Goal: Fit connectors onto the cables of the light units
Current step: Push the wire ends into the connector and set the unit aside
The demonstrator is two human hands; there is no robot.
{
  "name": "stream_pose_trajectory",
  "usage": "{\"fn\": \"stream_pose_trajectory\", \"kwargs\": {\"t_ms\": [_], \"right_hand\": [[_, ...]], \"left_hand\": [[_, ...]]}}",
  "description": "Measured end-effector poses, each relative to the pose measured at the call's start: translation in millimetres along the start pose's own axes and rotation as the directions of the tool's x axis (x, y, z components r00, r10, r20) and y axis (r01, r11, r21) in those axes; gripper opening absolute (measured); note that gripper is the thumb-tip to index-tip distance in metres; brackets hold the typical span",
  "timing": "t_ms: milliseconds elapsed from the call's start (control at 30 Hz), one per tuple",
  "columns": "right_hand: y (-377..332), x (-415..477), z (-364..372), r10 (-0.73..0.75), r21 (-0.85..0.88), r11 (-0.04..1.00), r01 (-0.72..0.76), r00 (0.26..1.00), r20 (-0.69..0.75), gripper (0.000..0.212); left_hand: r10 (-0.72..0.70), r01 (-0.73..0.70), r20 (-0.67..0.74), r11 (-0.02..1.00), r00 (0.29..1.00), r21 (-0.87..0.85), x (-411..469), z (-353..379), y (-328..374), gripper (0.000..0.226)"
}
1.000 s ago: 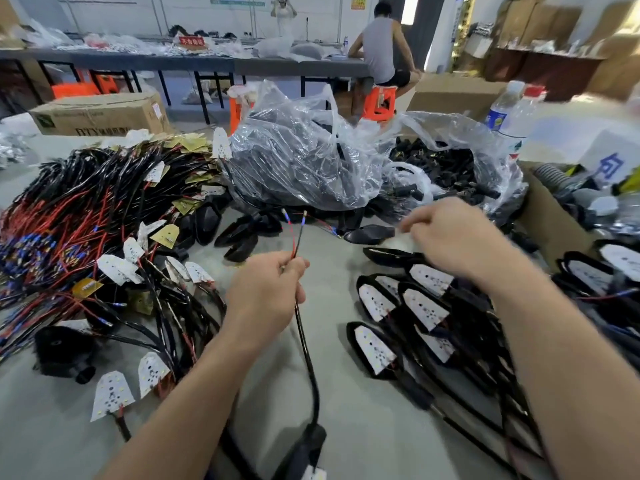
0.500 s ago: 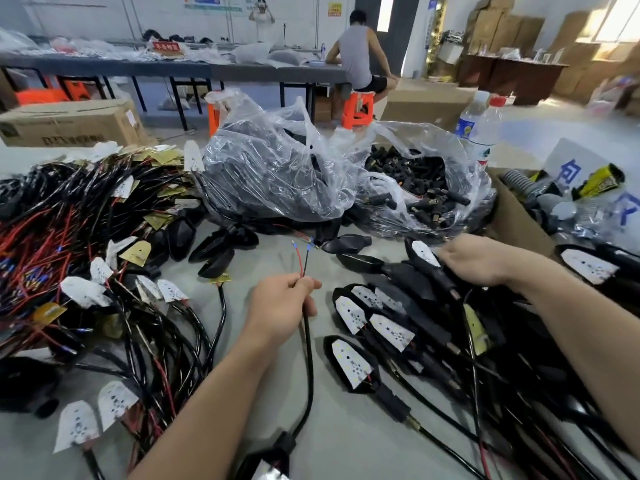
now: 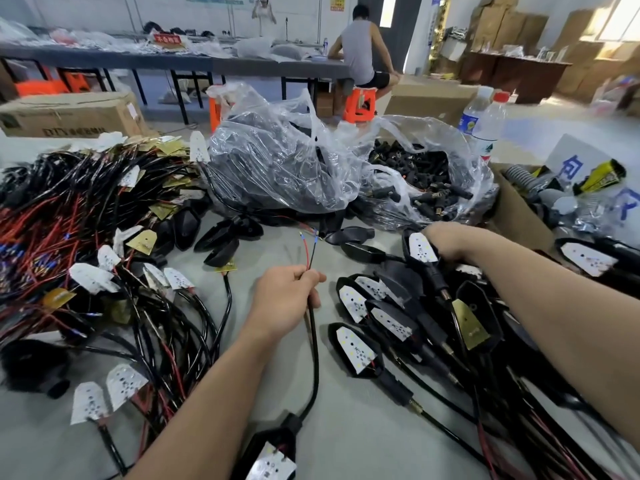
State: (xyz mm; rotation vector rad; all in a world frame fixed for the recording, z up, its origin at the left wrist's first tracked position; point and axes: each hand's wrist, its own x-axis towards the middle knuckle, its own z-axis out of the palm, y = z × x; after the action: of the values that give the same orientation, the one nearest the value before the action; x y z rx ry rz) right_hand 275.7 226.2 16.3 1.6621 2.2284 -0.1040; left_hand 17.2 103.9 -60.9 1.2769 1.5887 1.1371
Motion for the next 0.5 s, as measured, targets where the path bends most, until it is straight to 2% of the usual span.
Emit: {"fn": "stream_pose_trajectory", "kwargs": {"t_ms": [100, 167, 233, 300, 333, 400, 500], "right_hand": [[-14, 4, -7, -0.052, -0.131, 0.990, 0.041, 0.996, -0.078, 0.020], [-17, 4, -11, -0.044, -0.097, 0.995, 0.027, 0.984, -0.175, 0.020], [-20, 3, -20, 0.037, 0.083, 0.997, -0.007, 0.929, -0.368, 0.020], [-27, -5, -31, 0.158, 0.359, 0.932, 0.057, 0.825, -0.542, 0.008], [-35, -10, -37, 0.210, 0.511, 0.849, 0.135, 0.801, -0.560, 0.012], [-60, -21, -46, 0.258, 0.752, 0.591, 0.293, 0.814, -0.520, 0.015], [-110, -35, -46, 0.160, 0.923, 0.183, 0.339, 0.916, -0.368, 0.016]], "left_hand": [[-0.005, 0.005, 0.007, 1.000, 1.000, -0.013, -3, -1, 2, 0.025], [-0.001, 0.000, -0.009, 1.000, 1.000, -0.022, -2, -1, 2, 0.022], [-0.009, 0.006, -0.052, 0.998, 0.999, -0.055, -1, 0, 2, 0.018], [-0.006, -0.001, -0.102, 0.998, 0.995, -0.069, -2, -1, 2, 0.018], [0.015, -0.021, -0.126, 0.999, 0.992, -0.046, -3, -3, 2, 0.017], [0.086, -0.075, -0.184, 0.995, 0.979, 0.069, -8, -8, 5, 0.021], [0.187, -0.122, -0.290, 0.966, 0.939, 0.229, -14, -22, 14, 0.019]]}}
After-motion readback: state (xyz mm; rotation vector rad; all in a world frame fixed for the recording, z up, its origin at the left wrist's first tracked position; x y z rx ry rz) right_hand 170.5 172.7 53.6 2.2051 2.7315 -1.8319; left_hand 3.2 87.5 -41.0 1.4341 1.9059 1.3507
